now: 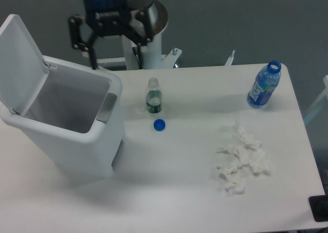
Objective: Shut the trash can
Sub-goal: 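Move the gripper up and over behind the open trash can lid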
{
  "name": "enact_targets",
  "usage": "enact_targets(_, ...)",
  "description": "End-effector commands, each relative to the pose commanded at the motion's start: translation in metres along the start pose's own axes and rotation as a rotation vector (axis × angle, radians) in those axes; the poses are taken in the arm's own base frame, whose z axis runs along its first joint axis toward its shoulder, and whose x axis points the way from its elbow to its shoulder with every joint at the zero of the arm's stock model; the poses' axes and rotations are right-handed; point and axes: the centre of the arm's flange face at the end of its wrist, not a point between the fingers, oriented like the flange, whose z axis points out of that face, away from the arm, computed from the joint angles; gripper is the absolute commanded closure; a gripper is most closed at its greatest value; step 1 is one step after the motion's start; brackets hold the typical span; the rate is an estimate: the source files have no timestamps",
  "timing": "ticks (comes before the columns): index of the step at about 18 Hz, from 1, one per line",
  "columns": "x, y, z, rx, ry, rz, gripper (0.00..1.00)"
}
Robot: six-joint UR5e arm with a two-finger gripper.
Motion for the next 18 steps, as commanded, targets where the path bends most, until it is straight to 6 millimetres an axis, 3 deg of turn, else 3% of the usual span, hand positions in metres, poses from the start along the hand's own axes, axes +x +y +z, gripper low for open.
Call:
enact_targets(10,0.031,0.013,-0.035,0.027,0.139,-0.014,0.00)
enact_targets(18,0.047,0.012,-0.041,0.045,0.239,-0.009,0.00)
